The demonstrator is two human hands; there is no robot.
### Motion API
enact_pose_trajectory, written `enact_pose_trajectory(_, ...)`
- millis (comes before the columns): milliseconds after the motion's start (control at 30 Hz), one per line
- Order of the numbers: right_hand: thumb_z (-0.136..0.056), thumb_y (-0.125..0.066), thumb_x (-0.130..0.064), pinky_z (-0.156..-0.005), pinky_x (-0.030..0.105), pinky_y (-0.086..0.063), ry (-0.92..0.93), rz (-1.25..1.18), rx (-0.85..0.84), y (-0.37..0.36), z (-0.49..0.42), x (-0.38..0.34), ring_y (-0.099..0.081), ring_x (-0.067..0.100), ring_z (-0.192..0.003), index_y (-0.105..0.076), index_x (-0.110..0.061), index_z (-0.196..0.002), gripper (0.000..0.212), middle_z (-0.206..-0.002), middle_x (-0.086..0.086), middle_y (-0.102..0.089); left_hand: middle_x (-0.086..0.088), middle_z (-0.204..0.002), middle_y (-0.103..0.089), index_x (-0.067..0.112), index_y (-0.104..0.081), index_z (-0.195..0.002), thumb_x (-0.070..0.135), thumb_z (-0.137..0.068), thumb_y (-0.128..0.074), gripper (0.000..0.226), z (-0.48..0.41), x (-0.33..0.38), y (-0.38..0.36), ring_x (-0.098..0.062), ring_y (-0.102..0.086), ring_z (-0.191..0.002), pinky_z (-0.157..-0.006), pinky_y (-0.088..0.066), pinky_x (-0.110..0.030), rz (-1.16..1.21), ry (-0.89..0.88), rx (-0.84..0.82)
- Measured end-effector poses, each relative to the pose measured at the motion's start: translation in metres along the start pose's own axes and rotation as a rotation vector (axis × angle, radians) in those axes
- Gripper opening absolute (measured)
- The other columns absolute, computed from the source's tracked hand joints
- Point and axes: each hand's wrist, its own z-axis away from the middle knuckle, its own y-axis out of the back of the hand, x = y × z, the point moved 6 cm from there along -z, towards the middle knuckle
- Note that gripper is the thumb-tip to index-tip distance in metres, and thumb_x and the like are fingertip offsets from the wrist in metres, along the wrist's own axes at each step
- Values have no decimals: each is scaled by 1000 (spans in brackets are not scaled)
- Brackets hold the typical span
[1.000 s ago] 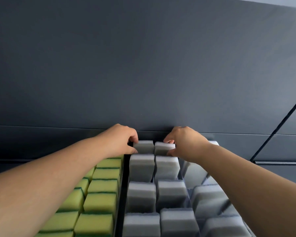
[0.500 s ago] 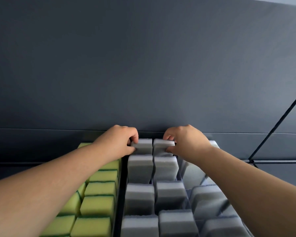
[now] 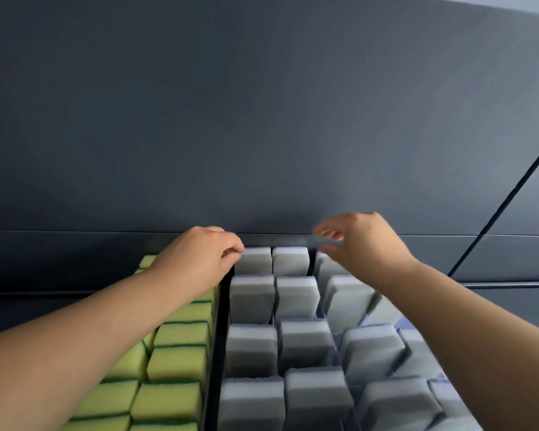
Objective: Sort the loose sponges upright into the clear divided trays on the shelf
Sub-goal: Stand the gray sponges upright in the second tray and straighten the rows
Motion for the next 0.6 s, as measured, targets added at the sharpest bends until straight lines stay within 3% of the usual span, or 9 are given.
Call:
enact_pose_trajectory(133, -79, -67, -11, -81, 15, -45, -104, -41, 38, 26, 18, 33, -64, 8, -77, -74, -23, -95, 21, -86, -7, -73, 11, -104, -69, 28, -69, -105, 40, -87, -60, 23, 8, 26, -2, -9, -62, -97, -88, -47, -26, 61, -92, -65)
enact_pose_trajectory(267, -77, -76, -18, -80, 17, -46, -167, -35, -91, 31, 37, 62, -65, 7, -84, -72, -29, -95, 21, -86, -12, -69, 11, -120, -64, 29, -64, -117, 44, -87, -61, 35, 3, 64, -8, -8, -56, -110, -92, -39, -19, 83, -180, -129)
enact_pose_trajectory(467, -67, -84, -30, -82, 14, -39, -180, -24, -306, 22, 63, 84, -61, 4, -102, -65, -34, -115, 51, -109, -16, -66, 10, -130, -56, 30, -54, -128, 44, -86, -62, 45, -18, 116, -34, -13, -49, -122, -98, -40, -25, 34, -192, -261)
enact_pose_trajectory(533, -71, -82, -27, -83, 16, -40, -154, 26, -359, 12, 66, 90, -58, 6, -100, -61, -35, -121, 55, -116, -15, -64, 7, -134, -53, 28, -50, -133, 45, -84, -63, 53, -25, 132, -46, -16, -46, -125, -99, -40, -29, -21, -194, -305)
enact_pose_trajectory(600, -76, -75, -25, -83, 20, -42, -120, 81, -358, 5, 66, 95, -55, 9, -95, -58, -38, -124, 52, -118, -13, -63, 3, -133, -54, 27, -48, -135, 44, -84, -64, 56, -29, 147, -56, -19, -46, -124, -90, -42, -28, -81, -181, -347)
